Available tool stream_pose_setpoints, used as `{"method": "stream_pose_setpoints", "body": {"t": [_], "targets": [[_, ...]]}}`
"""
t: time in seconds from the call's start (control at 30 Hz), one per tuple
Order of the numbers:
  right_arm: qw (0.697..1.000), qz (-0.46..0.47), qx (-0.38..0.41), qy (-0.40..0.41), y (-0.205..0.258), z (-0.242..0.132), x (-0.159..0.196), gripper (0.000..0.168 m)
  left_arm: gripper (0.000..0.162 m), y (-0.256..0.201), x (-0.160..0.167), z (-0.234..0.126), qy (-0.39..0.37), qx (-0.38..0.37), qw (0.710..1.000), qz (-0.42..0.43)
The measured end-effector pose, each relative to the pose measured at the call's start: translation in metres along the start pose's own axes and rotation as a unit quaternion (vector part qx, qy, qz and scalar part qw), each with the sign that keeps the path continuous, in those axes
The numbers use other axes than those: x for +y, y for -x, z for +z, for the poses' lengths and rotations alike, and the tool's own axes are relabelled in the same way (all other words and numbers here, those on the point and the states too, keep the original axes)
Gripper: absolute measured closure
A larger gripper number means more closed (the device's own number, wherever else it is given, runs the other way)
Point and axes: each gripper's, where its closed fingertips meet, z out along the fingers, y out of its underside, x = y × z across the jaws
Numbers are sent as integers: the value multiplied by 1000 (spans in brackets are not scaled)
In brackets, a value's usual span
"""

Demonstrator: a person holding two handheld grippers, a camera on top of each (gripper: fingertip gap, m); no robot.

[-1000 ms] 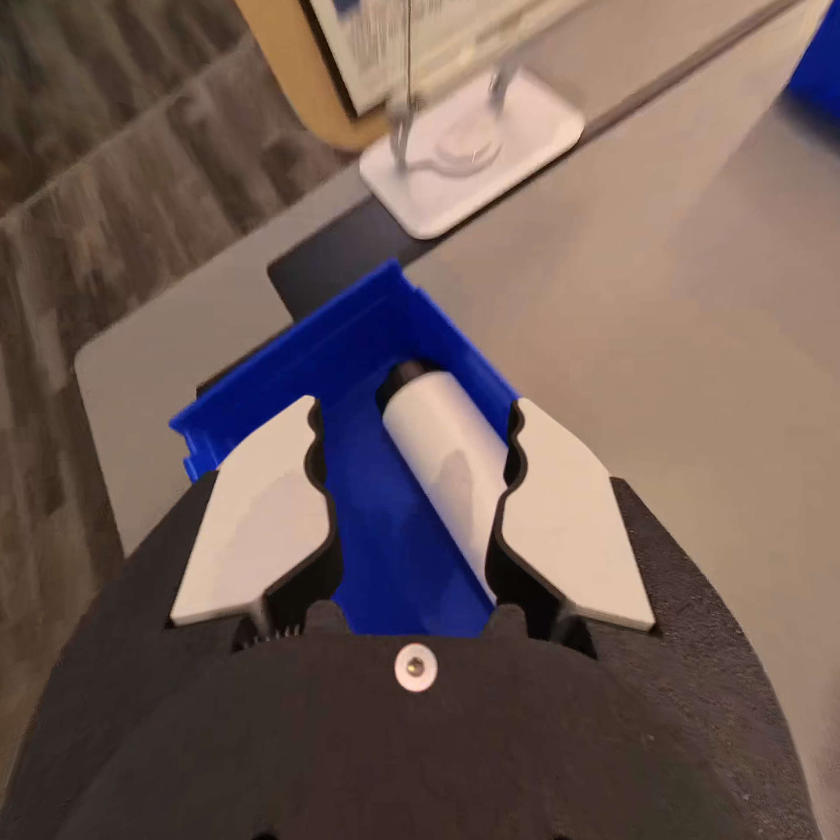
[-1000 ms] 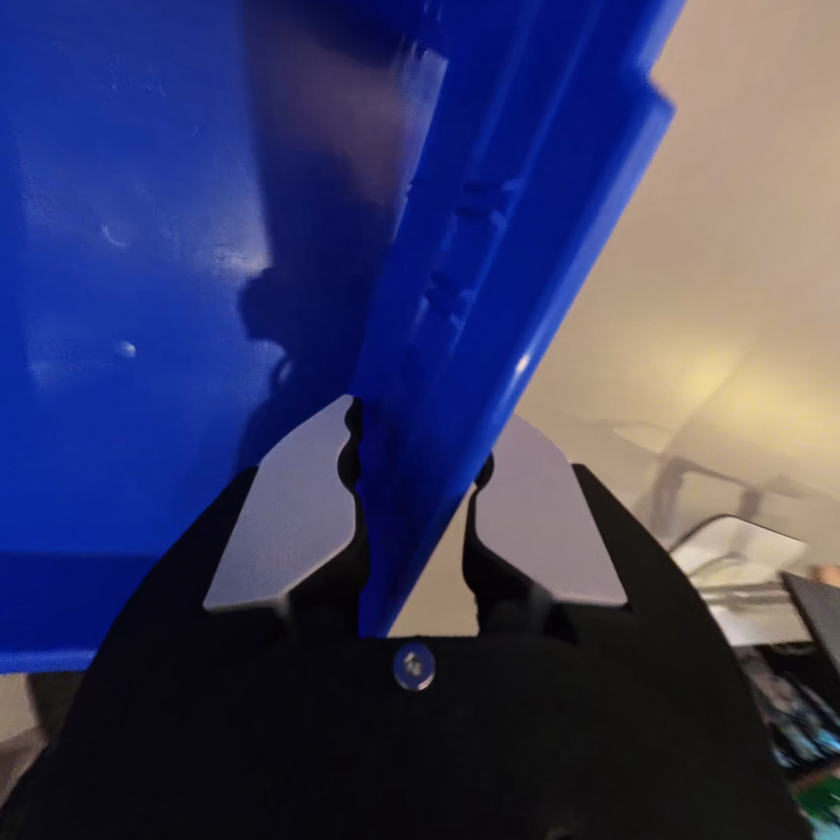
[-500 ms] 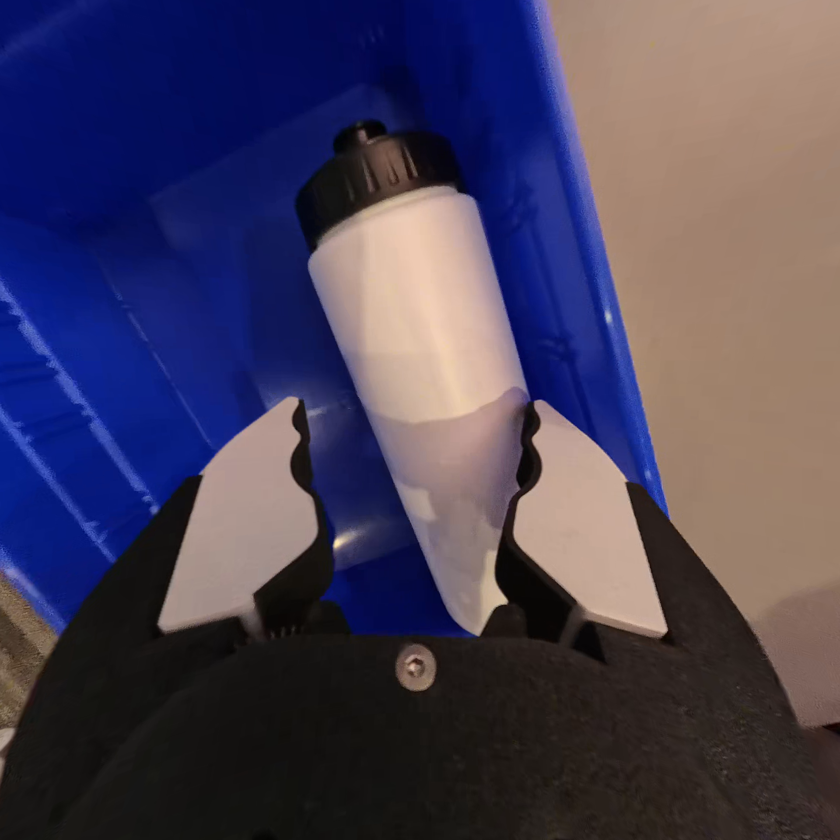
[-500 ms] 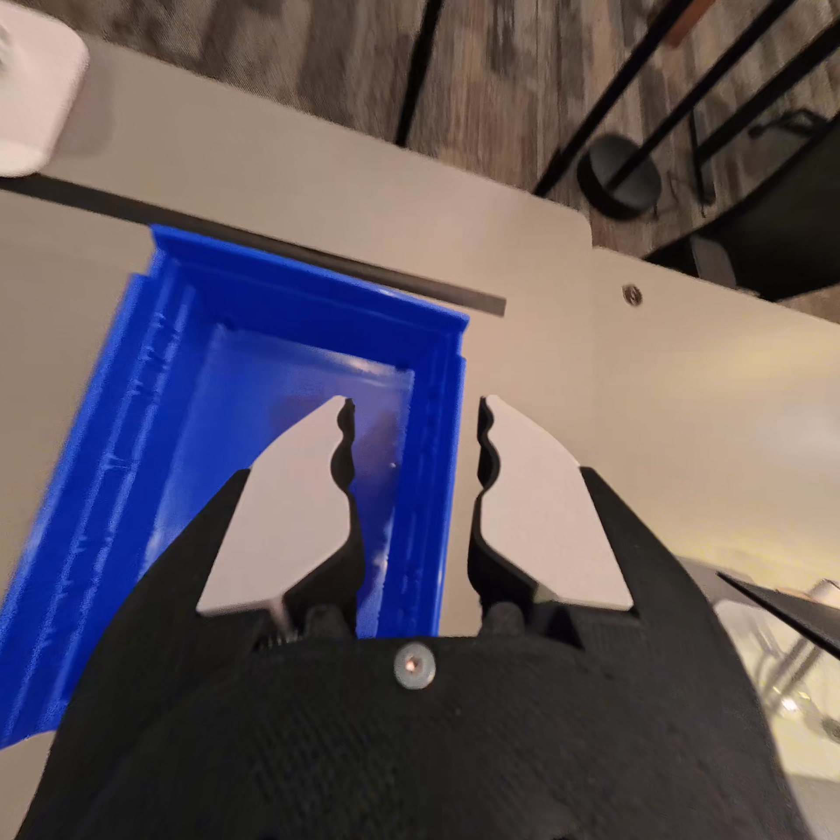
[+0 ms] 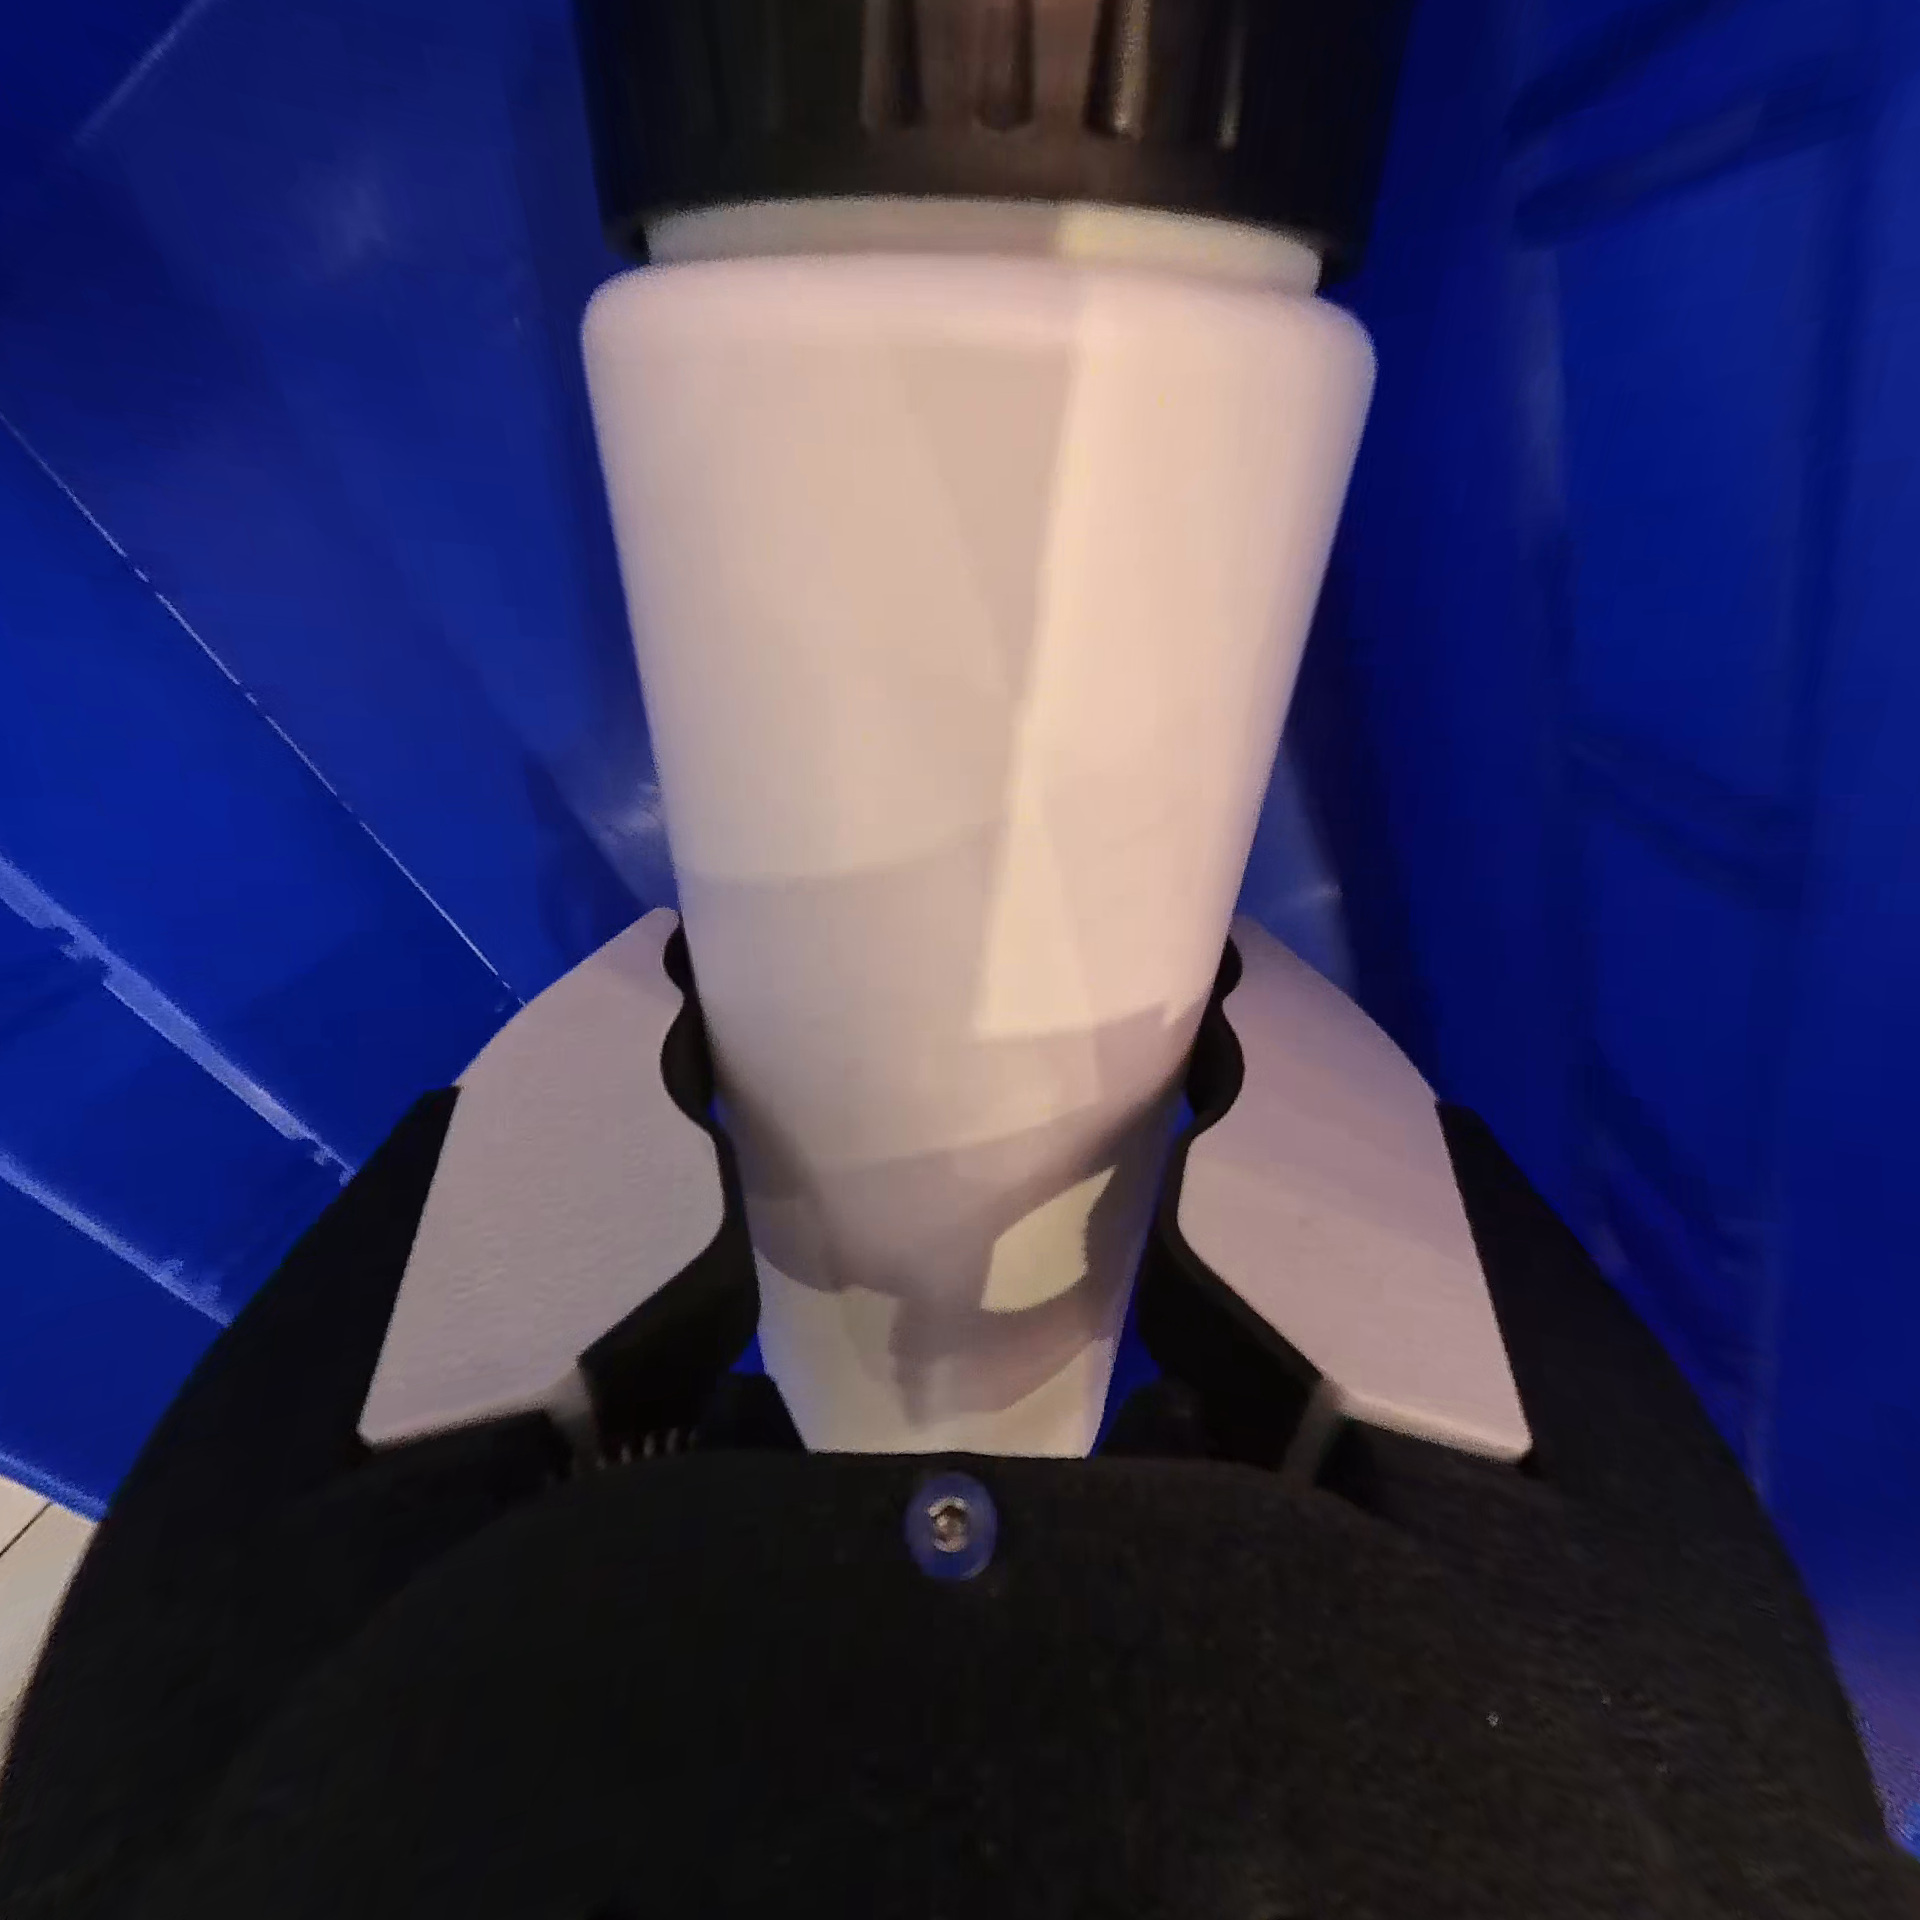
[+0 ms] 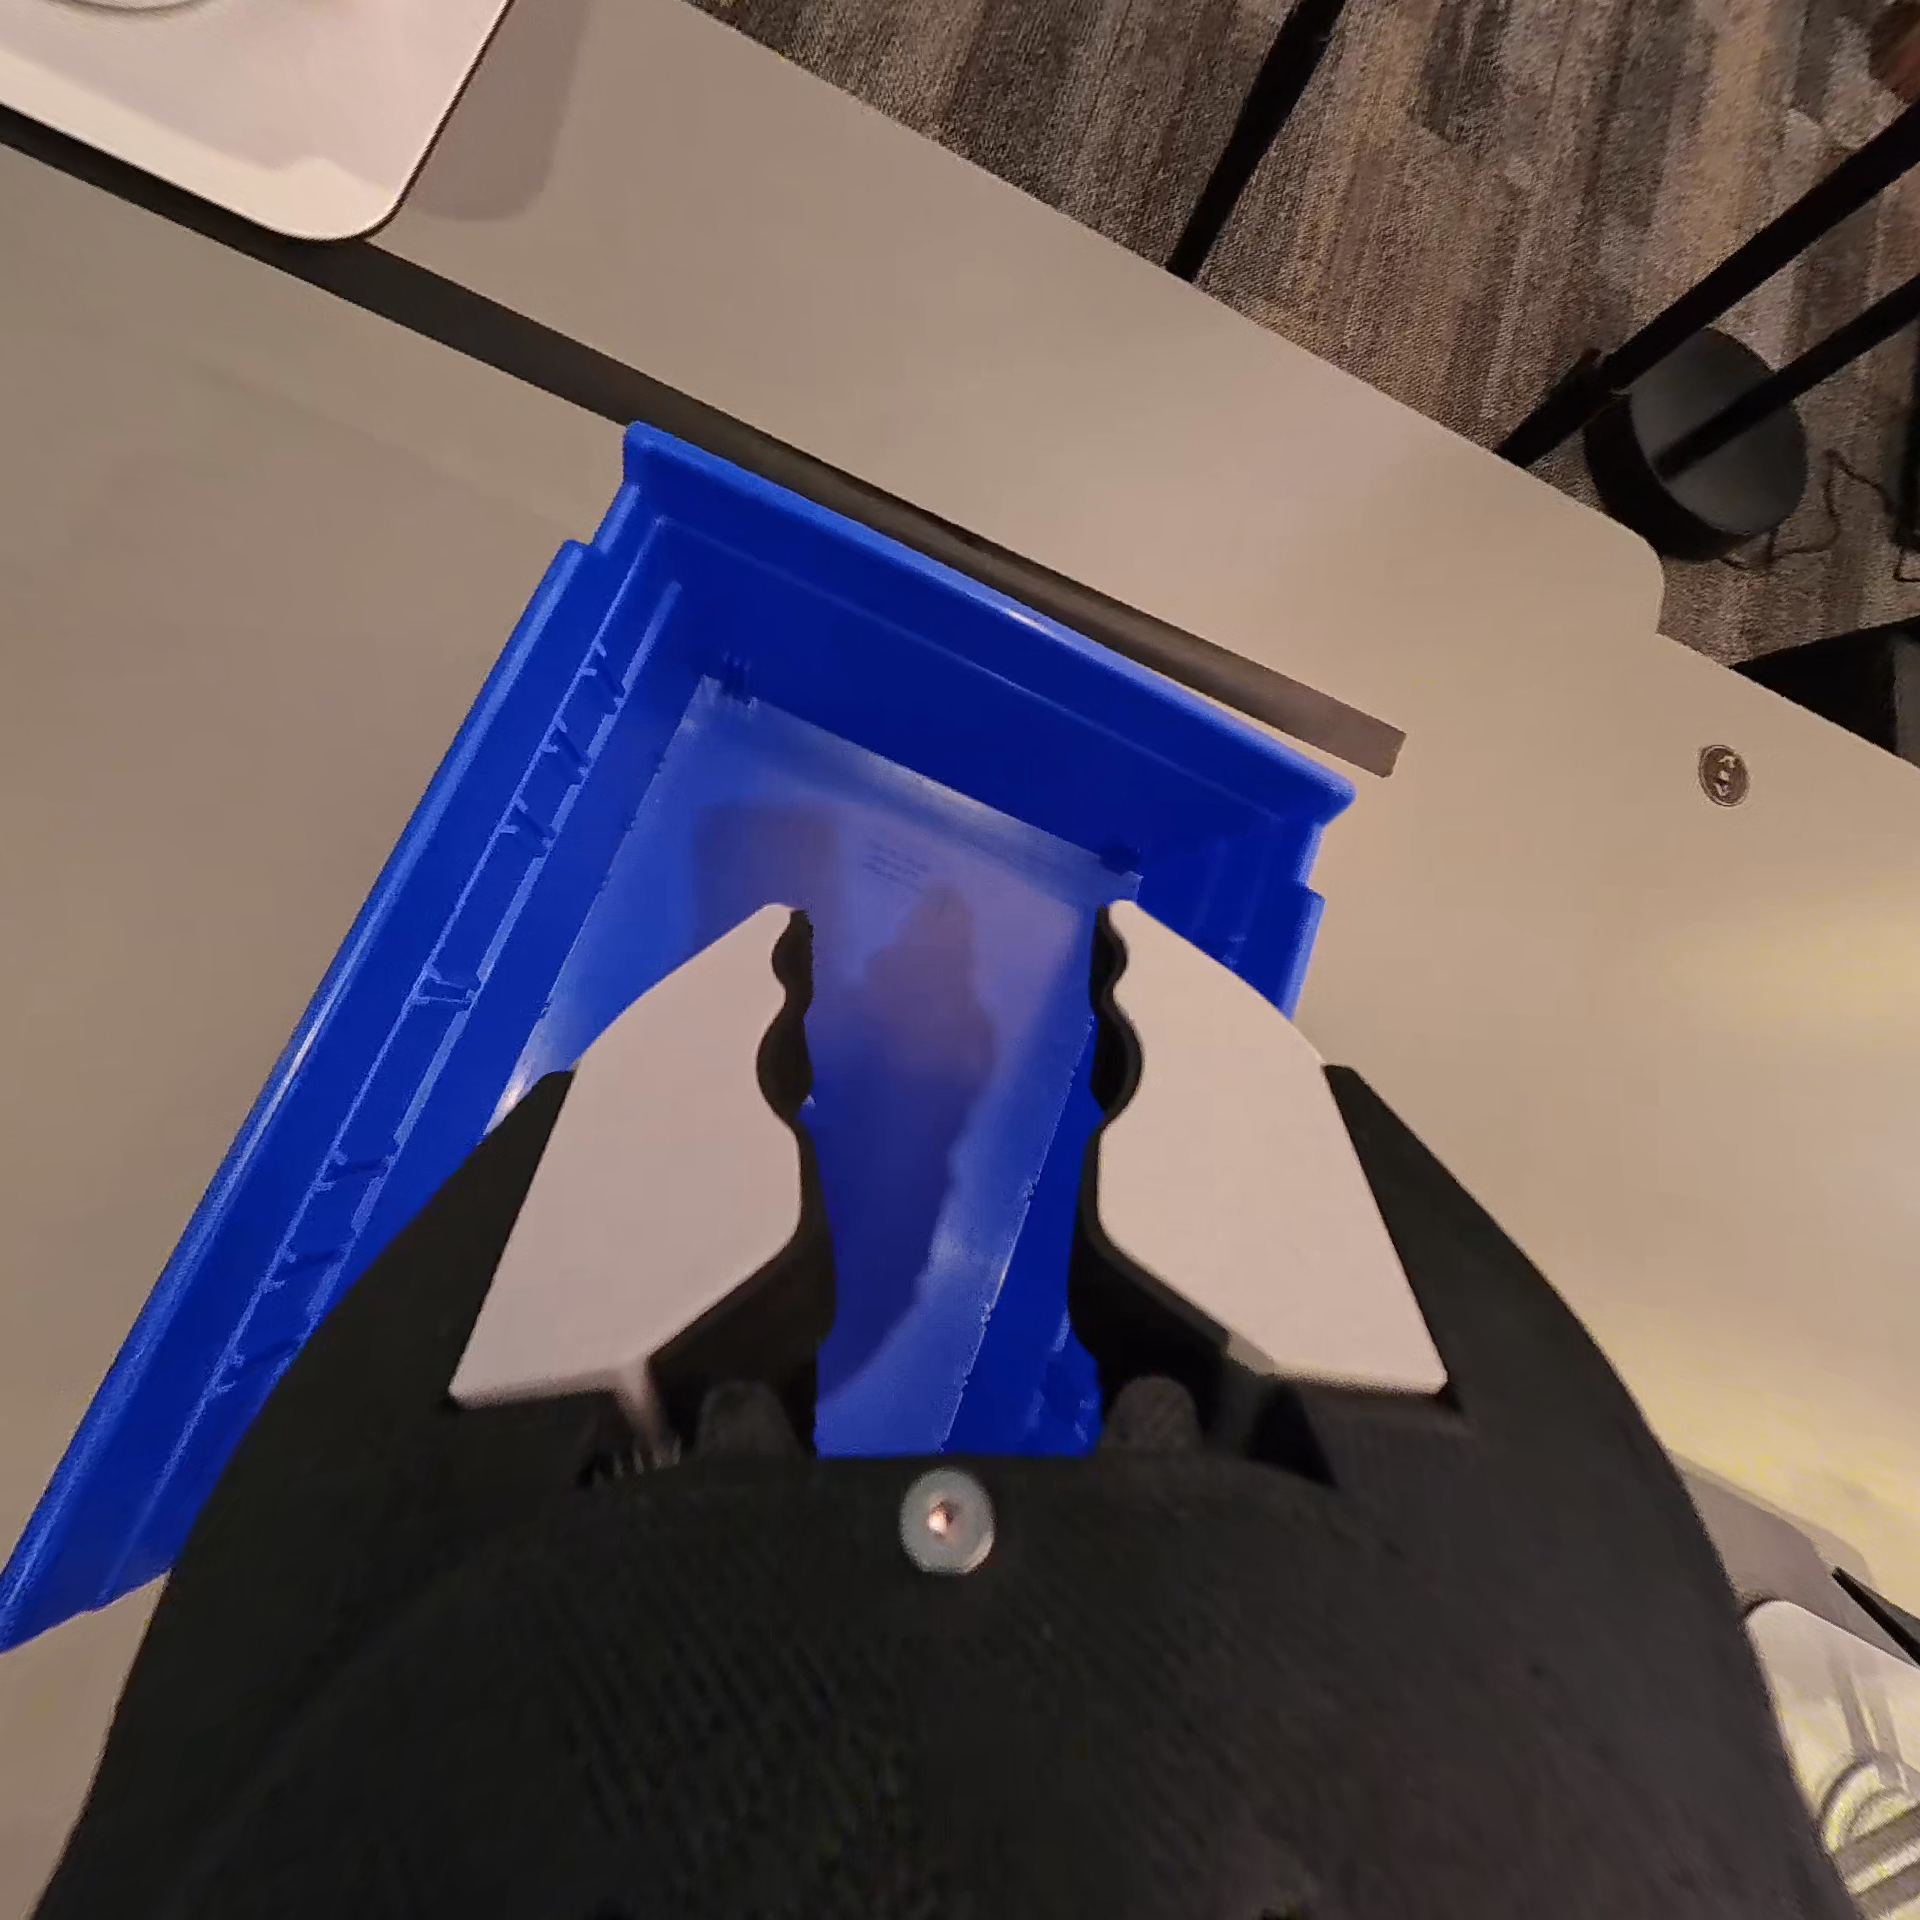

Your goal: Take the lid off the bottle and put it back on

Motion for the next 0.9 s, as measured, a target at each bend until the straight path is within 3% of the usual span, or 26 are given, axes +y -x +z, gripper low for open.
{"method": "stream_pose_setpoints", "body": {"t": [0.27, 0.53, 0.9], "targets": [[1000, -5, -11, 22, 7, 10, 8, 115, 71, -2, 1, -1, 0, 24, 1000, 2], [999, -2, -17, 33, 7, 12, 13, 115, 73, -1, -26, -16, -77, 32, 996, 11], [999, -10, -22, 44, 11, 16, 16, 115, 77, 1, -23, -13, -54, 52, 997, 0]]}}
